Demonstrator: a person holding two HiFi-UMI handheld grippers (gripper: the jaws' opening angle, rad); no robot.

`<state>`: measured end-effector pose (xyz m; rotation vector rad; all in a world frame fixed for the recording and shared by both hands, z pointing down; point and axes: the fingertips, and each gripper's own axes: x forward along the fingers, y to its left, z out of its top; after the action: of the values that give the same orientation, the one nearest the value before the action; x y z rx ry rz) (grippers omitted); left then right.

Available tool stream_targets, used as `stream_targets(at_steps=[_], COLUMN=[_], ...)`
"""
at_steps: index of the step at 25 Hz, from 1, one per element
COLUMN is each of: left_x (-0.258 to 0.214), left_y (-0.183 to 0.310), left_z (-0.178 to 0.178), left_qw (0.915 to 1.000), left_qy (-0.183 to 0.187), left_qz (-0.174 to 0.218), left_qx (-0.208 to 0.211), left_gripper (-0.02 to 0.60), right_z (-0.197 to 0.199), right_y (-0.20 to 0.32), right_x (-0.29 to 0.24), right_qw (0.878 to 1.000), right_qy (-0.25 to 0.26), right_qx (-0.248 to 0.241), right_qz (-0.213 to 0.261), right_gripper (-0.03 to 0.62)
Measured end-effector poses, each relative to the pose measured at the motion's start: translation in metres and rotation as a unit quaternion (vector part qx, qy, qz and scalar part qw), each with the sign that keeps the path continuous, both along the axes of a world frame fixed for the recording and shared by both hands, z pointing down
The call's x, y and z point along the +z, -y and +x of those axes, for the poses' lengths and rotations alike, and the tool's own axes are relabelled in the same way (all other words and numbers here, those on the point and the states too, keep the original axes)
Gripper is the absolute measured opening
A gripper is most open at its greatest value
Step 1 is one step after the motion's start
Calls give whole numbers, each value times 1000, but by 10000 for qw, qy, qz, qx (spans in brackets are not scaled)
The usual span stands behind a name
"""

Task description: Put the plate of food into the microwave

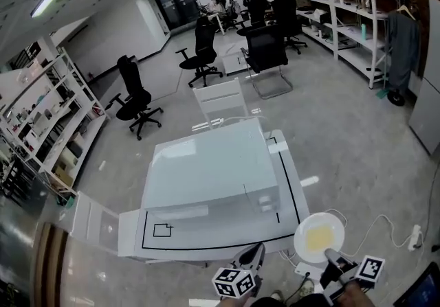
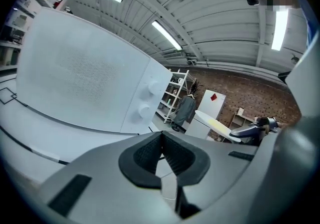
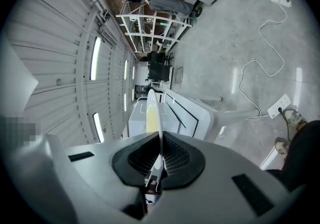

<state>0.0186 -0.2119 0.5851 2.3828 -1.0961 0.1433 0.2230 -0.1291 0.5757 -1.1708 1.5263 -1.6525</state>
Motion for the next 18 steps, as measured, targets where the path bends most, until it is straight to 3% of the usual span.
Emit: stream_targets(at_steps=[8,18], left_x=[39,67], left_y=[40,83], left_z=[22,34], left_qw=[9961,9790], left_qy=[336,557], left_qz=[-264,-539], left_qx=[-773,-1887], left_gripper=[3,3], right_z=[29,65], right_y=[31,42], right_x=[4,7], right_qw=[9986,9965], right_qy=[-69,-199], right_qx=[-521,-796], right_qz=[-73,-148], right_gripper=[9,9])
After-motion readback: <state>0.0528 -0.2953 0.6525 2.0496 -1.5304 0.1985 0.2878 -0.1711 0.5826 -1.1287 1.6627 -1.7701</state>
